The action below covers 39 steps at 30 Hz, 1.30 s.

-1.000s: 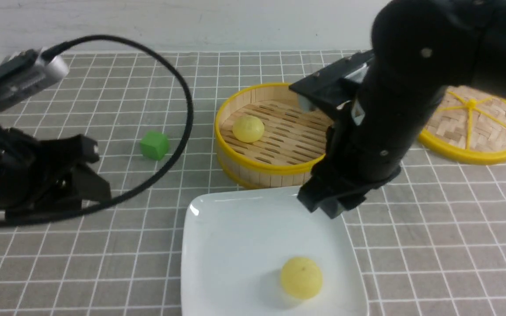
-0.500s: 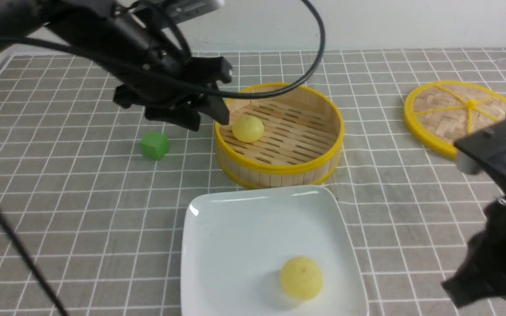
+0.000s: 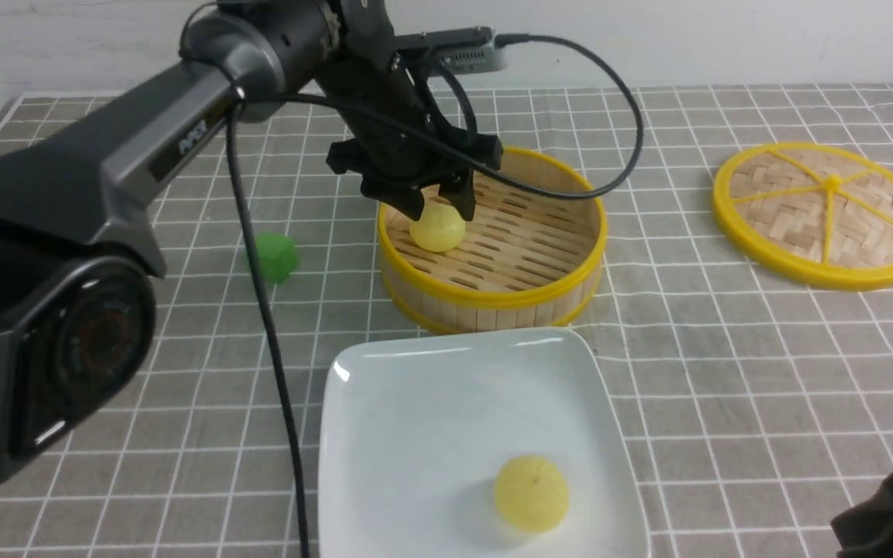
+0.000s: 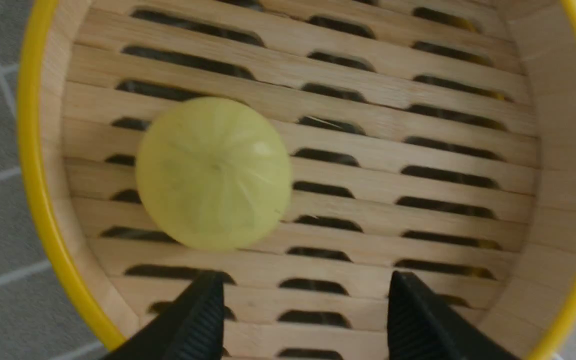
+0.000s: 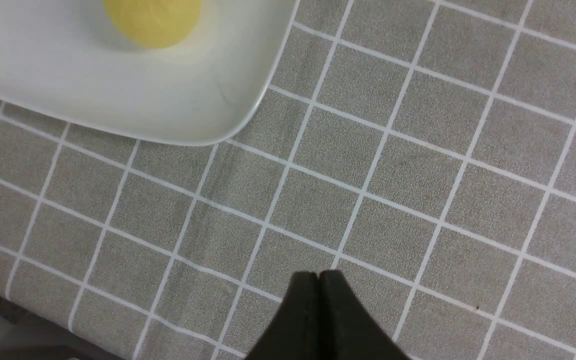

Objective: Put the steamed buns into the plate on the grey tablecloth.
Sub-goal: 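Reach into the bamboo steamer and grasp a bun with the left gripper, then carry the bun from the bamboo steamer to the plate with the left gripper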

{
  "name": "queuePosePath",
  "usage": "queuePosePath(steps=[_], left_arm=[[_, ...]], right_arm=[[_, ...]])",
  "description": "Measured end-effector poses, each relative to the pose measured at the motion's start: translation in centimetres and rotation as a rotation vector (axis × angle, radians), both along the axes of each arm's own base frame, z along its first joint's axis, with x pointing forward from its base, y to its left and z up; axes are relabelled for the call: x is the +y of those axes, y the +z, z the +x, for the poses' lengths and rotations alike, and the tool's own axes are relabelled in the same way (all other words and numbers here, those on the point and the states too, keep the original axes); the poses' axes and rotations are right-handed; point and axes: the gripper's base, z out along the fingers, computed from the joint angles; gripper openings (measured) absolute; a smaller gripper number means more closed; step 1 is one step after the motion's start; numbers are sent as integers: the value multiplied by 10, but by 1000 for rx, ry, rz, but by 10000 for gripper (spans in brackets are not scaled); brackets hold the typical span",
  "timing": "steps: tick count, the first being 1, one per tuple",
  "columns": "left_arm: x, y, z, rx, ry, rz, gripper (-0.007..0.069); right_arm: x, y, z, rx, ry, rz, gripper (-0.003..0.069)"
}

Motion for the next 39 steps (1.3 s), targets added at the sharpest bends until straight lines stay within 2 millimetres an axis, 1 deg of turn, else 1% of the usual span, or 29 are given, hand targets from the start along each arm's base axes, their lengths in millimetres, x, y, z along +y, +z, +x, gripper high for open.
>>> queuePosePath(steps=[1,2,5,6,7,11,14,16,18,19,20,21,22,23,24,25,26,27,28,31,32,33,34,35,37,38,39], left_arm=[[0,-7,6,-15,5,27,448],[0,-9,7,-13,6,30,449],[-2,-24,15,-32,14,40,449],[-2,-24,15,-32,14,40,449],[-3,-31,17,-29,15,42,449],[-4,-41,21,-40,20,37,447],[-5,-44,23,-41,21,37,419],[-5,-46,23,-38,21,38,370],[-5,-45,23,-33,20,40,288],[-5,-44,22,-27,18,43,223],[-5,-40,22,-27,16,42,176],[-5,-35,22,-25,13,43,108],[-4,-28,20,-24,10,44,65],[-4,-24,20,-28,9,42,54],[-4,-15,18,-28,5,40,35],[-3,-6,17,-35,3,37,29],[-1,15,12,-53,-1,29,24],[-1,21,11,-59,-3,27,24],[3,48,3,-88,-7,16,23],[9,92,-11,-169,-7,-16,22],[12,104,-16,-191,-6,-21,22],[13,109,-18,-199,-6,-24,22],[17,122,-27,-212,2,-37,22],[20,128,-34,-208,7,-41,22],[25,132,-50,-178,6,-35,22],[31,130,-65,-135,5,-22,22],[34,128,-72,-113,3,-13,22]], right_arm=[[0,0,0,-1,0,1,-14],[0,0,0,-1,0,3,-14],[0,0,0,-3,0,6,-13],[0,0,0,-3,0,6,-13],[0,0,0,-3,0,6,-12],[1,0,0,-4,0,7,-11],[1,0,1,-9,0,11,-10],[1,0,1,-9,0,12,-10],[1,0,1,-9,0,12,-9],[1,0,1,-9,0,12,-8],[1,0,1,-9,0,12,-8],[1,0,1,-9,0,12,-8],[1,0,1,-9,0,12,-7],[1,0,1,-9,0,12,-8],[1,0,1,-9,0,12,-8],[1,0,1,-9,0,12,-8],[1,0,1,-10,0,13,-8],[1,0,1,-11,0,14,-8],[1,0,1,-12,0,14,-8],[1,1,1,-19,0,17,-8],[1,1,2,-23,0,18,-8],[1,1,2,-24,0,17,-8],[1,1,2,-29,1,13,-8],[1,1,2,-33,1,8,-8],[0,1,3,-35,2,4,-7],[0,1,3,-37,2,2,-7],[0,1,3,-37,2,2,-7]])
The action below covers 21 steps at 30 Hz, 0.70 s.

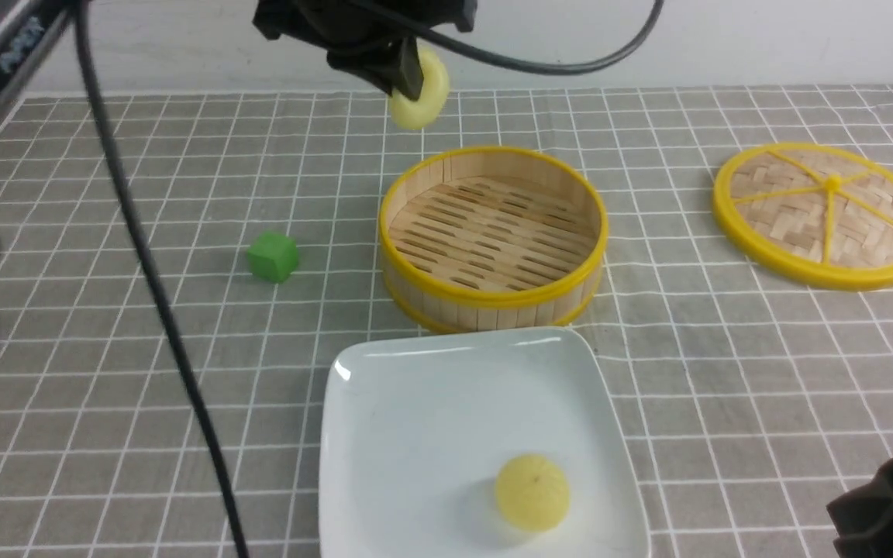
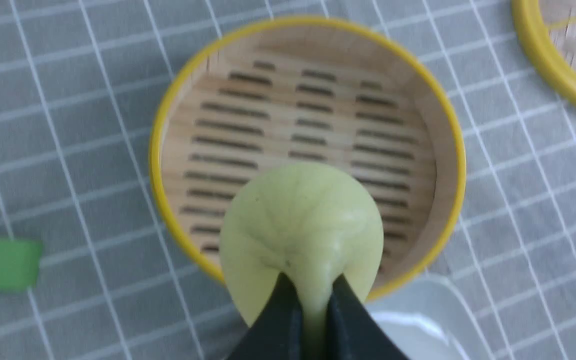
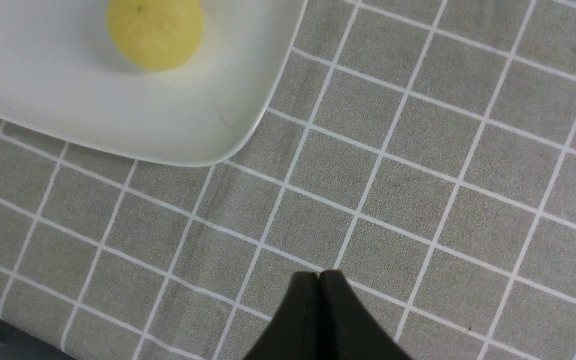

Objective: Put the steamed buns into the plate on the grey tablecloth.
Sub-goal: 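Carry the bun from the bamboo steamer to the plate with the left gripper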

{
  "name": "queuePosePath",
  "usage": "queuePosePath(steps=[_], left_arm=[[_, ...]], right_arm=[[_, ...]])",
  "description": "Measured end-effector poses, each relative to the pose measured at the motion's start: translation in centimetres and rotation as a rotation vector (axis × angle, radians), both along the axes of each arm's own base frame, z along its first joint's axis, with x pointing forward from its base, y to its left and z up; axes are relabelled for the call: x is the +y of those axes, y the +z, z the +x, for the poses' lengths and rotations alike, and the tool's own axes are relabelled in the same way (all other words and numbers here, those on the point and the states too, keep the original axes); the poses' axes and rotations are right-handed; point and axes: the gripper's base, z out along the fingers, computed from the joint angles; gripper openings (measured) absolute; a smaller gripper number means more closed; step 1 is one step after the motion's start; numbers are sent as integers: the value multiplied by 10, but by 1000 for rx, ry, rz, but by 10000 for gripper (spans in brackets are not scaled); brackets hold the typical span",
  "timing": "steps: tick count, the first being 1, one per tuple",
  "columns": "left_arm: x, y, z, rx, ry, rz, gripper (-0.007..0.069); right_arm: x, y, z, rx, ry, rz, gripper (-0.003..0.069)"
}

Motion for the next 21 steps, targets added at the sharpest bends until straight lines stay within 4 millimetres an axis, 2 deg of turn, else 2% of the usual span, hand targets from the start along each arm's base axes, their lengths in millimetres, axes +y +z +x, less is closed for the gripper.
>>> queuePosePath(steps=[4,7,9,11,16,19,21], left_arm=[[11,-25,-51,147,-27,65,22],[13,-63,-96,293,-78,140,22],[10,-80,-110,329,-102,161,22],[3,-110,-125,359,-122,179,27],[-8,-140,-133,326,-120,161,50],[-14,-150,-132,311,-111,149,105],[-18,-157,-129,306,-104,142,191]], right_arm=[[0,0,1,-10,0,6,-6],[2,2,2,-30,1,24,-6],[3,2,3,-40,1,33,-6],[3,2,3,-41,1,34,-6],[3,3,4,-45,1,33,-2],[2,2,4,-50,3,24,-1],[-2,4,1,-48,3,8,-1]])
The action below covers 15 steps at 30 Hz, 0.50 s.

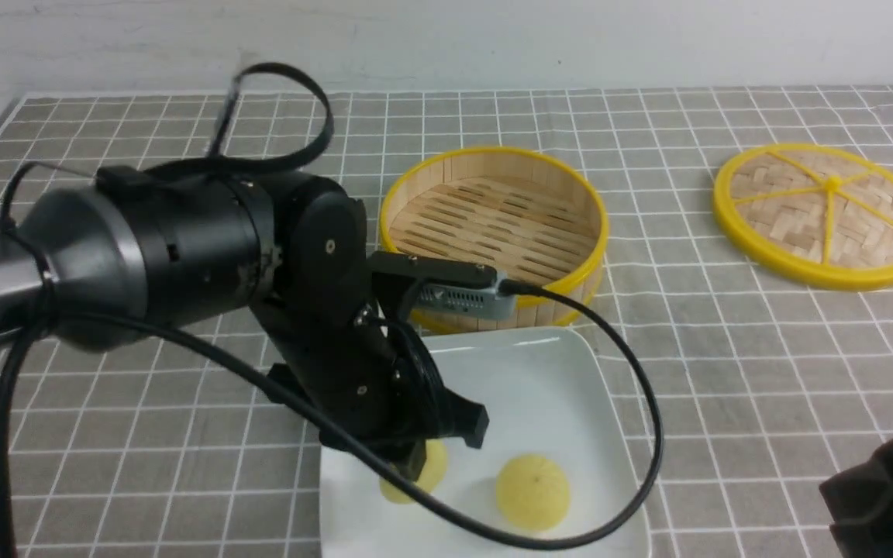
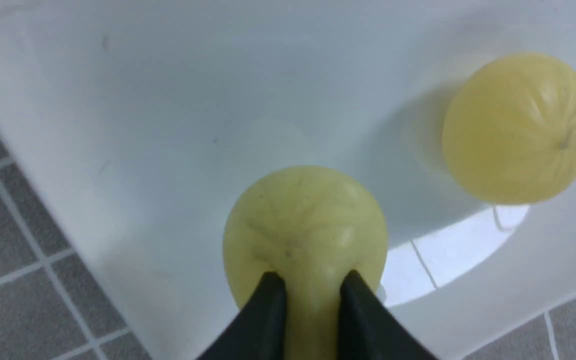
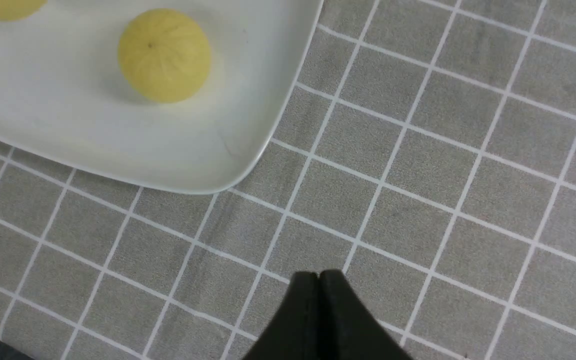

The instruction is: Put the steamed buns into the plate on the grey tablecloth.

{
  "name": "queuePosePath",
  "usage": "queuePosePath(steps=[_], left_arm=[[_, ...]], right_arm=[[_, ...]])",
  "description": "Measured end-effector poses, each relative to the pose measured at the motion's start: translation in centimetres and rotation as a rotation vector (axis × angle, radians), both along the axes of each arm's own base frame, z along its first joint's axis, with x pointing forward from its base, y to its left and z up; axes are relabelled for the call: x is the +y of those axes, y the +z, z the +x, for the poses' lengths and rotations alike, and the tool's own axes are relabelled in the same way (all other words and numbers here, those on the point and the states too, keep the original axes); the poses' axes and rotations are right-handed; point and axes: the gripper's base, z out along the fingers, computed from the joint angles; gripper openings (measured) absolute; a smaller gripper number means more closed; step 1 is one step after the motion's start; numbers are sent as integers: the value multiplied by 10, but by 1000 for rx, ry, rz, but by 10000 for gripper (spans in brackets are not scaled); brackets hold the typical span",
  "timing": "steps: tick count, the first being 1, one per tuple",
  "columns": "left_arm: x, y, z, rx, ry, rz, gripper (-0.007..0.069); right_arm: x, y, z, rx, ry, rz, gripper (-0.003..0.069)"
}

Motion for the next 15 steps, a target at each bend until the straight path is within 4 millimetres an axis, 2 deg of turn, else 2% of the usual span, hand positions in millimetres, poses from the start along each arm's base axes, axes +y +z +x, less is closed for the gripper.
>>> queuePosePath(steps=[5,8,12,15], left_arm=[[-4,-8,6,-13,12,-6,409],[-4,-8,6,-17,11,-8,504],[-2,-6,6,-28,4,0,559],[-1,-1,5,-46,1,-2,566]], right_arm=[[-22,13,-23,-18,-5,2,0],[-40,22,-42,-43,-9,24,0],[-69,33,-73,-162,-14,120,2],[-82,31,-84,-318,-16,215,3]])
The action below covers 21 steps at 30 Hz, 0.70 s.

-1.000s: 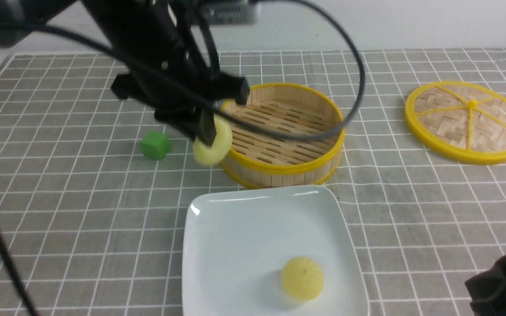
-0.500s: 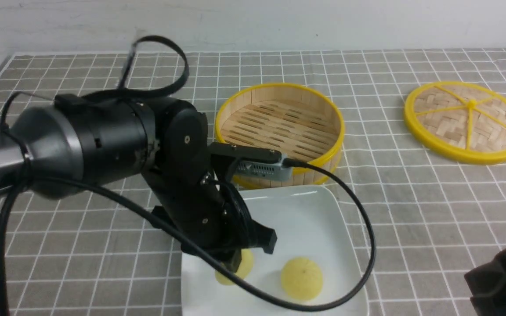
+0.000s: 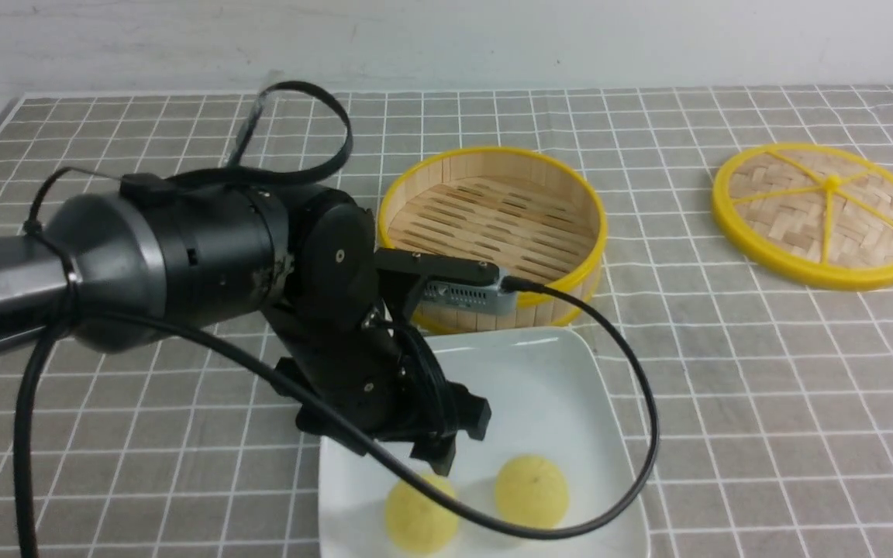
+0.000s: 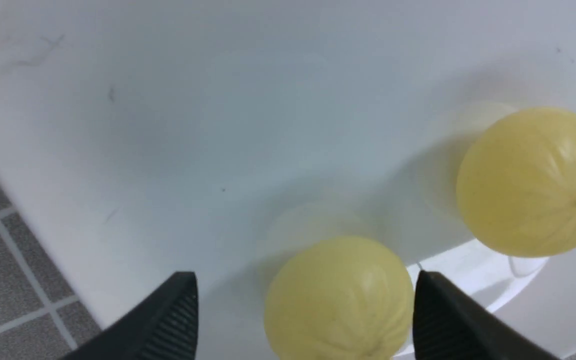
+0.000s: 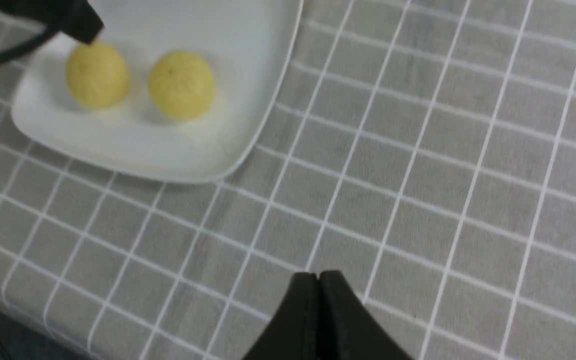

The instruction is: Put the steamed buns into the plate on the grey tablecloth.

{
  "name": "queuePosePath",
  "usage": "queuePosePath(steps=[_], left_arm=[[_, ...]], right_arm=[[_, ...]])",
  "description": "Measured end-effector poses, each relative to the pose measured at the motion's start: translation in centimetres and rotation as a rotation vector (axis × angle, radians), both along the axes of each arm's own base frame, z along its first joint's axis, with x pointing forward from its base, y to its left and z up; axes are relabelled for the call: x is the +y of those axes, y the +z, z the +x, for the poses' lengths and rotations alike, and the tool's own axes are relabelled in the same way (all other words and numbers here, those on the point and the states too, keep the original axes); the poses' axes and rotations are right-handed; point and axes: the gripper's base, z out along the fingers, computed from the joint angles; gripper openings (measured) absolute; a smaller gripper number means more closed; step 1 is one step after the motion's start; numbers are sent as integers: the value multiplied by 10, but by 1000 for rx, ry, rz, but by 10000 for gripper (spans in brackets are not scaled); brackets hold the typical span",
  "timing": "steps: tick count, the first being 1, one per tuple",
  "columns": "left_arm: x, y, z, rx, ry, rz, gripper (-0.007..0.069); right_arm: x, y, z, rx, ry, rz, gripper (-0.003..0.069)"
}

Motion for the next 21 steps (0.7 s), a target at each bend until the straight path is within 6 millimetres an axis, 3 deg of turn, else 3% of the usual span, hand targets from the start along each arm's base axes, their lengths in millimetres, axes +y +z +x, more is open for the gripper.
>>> queuePosePath(steps=[4,7,11,13,16,18,21], left_arm=[[2,7,-2,-20,-4,-5,552],[2,7,-2,-20,-6,-1,516],[3,7,-2,-16,-7,3,377],[3,7,-2,-17,-7,2,290],[2,7,-2,-19,-6,0,219],[2,7,-1,-23,-6,-2,119],[2,7,-1,-31,-9,2,46]], right_arm=[[-3,-14,5,-287,22,35,3],[4,-20,12,-401,56,27,4],[10,-17,17,-494,82,46,8],[10,-16,17,-508,85,51,10],[10,-16,17,-508,85,51,13],[10,-16,17,-509,84,50,15],[10,-16,17,-509,84,49,19]])
